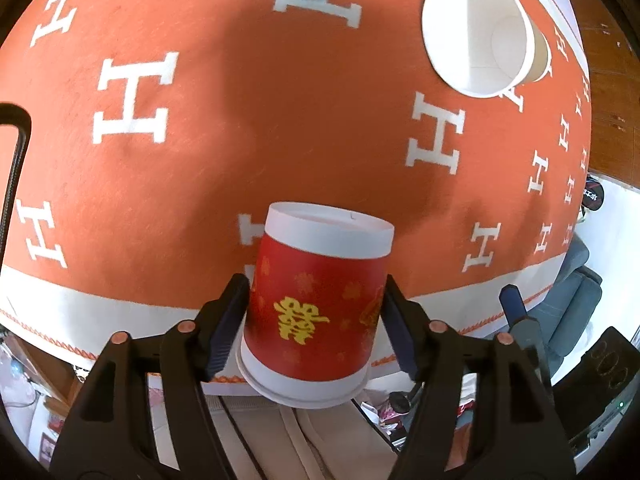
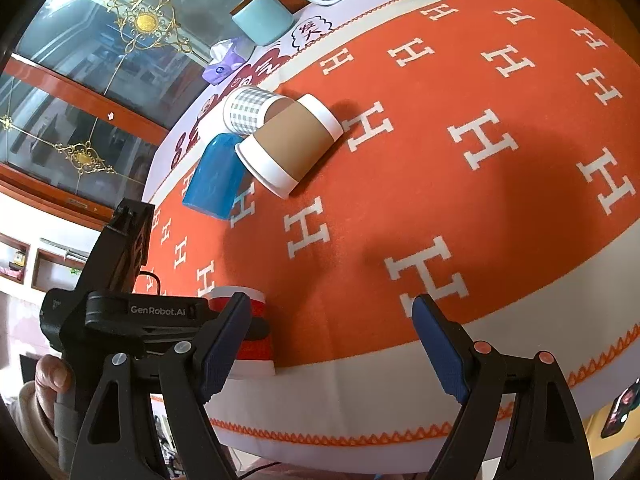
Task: Flip cup upside down
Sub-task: 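Lower the red cup onto the cloth and open the left gripper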
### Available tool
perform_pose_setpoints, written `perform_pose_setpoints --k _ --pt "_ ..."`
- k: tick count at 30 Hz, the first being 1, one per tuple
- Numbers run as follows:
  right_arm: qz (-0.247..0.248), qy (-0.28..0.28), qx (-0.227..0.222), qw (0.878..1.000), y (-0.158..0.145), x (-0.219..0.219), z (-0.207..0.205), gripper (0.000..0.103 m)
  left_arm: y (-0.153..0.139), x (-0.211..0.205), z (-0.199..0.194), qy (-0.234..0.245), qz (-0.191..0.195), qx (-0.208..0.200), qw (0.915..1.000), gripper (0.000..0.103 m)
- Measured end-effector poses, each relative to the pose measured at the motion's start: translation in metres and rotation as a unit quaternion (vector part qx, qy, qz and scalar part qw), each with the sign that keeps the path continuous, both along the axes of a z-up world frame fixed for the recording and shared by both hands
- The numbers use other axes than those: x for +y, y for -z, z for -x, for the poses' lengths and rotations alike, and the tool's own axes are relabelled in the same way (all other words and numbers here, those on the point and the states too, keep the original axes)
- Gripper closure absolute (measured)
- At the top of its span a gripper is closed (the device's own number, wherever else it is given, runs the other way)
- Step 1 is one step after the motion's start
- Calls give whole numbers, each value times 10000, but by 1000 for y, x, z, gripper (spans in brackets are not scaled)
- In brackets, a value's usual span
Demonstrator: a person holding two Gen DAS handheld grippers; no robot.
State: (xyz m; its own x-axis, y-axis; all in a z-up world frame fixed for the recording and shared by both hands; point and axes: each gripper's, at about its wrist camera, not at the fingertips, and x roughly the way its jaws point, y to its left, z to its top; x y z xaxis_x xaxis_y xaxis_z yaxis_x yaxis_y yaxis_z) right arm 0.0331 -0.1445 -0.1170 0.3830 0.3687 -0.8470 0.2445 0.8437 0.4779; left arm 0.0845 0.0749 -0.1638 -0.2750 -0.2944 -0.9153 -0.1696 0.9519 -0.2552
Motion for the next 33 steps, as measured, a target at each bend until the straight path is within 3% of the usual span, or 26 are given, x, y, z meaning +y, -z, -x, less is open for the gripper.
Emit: perform_pose_setpoints --k 7,8,12,13,20,33 --pt "-61 -141 -64 9999 -3 4 0 19 -14 19 2 -15 169 -14 9999 25" --pt "-67 -170 -76 9998 -4 4 0 19 -14 35 -18 -27 189 -21 9998 25" --pt "-117 -266 -112 9995 -7 6 0 19 -23 45 -20 -36 228 -148 9996 24" --pt "-127 -288 -121 9994 -8 6 1 19 -29 64 -17 -40 244 -180 9995 24" --pt "-236 -585 -150 9979 -15 13 7 19 -33 66 -27 -127 345 -457 9983 24" --pt "-386 -1297 -121 9907 -23 40 15 19 -69 103 23 -512 455 -1301 9891 24"
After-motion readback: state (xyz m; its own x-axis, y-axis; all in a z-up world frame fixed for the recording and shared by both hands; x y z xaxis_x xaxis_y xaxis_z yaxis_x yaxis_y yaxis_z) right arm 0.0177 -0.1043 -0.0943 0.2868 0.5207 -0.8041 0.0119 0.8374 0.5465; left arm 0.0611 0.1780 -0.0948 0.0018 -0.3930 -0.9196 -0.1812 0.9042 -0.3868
